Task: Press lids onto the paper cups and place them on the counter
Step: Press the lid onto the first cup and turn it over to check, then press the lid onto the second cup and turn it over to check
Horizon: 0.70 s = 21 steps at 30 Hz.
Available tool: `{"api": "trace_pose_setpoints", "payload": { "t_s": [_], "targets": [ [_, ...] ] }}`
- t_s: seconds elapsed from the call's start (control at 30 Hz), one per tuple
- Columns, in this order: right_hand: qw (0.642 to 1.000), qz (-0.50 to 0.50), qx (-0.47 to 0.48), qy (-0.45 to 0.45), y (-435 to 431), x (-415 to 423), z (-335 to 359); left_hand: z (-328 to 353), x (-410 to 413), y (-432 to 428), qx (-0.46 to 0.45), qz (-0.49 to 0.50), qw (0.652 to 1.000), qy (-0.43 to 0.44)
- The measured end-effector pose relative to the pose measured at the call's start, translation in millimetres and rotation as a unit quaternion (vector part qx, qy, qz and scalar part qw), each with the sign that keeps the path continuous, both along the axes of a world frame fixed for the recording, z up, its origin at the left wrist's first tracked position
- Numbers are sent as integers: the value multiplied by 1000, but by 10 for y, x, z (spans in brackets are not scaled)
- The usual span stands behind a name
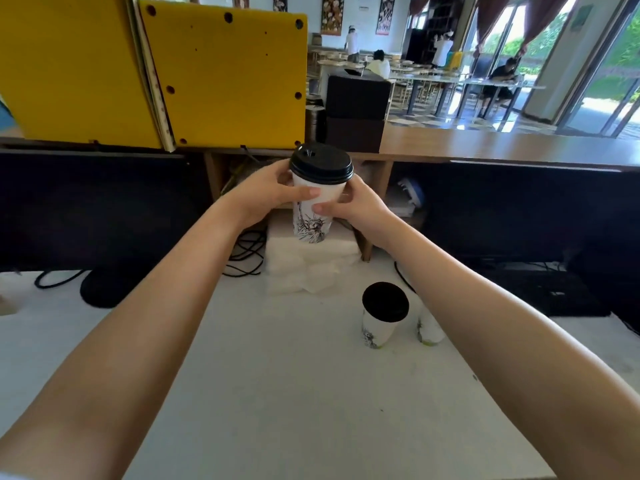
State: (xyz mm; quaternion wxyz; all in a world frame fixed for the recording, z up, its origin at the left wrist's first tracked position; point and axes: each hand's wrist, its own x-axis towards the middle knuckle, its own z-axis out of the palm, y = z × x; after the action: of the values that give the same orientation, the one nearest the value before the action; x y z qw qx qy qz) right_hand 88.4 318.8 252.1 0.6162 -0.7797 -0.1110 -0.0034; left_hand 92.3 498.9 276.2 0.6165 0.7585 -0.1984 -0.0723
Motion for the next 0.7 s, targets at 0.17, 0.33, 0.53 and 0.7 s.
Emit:
{"api": "trace_pose_setpoints", "payload": {
  "t_s": [0.17, 0.33, 0.53, 0.7],
  "targets": [
    [998, -9, 0, 61, 275, 75, -633, -520, -32, 226, 40, 15, 998, 52],
    [992, 30, 31, 117, 563, -8, -1387, -1228, -142, 477, 23, 72, 989, 130],
    [986, 67, -3, 151, 792, -185, -2067, -1967, -431, 675, -5, 109, 976, 188],
    [984, 73, -9, 163, 748, -272, -2338, -2338, -520, 655, -21, 118, 972, 202]
  ]
}}
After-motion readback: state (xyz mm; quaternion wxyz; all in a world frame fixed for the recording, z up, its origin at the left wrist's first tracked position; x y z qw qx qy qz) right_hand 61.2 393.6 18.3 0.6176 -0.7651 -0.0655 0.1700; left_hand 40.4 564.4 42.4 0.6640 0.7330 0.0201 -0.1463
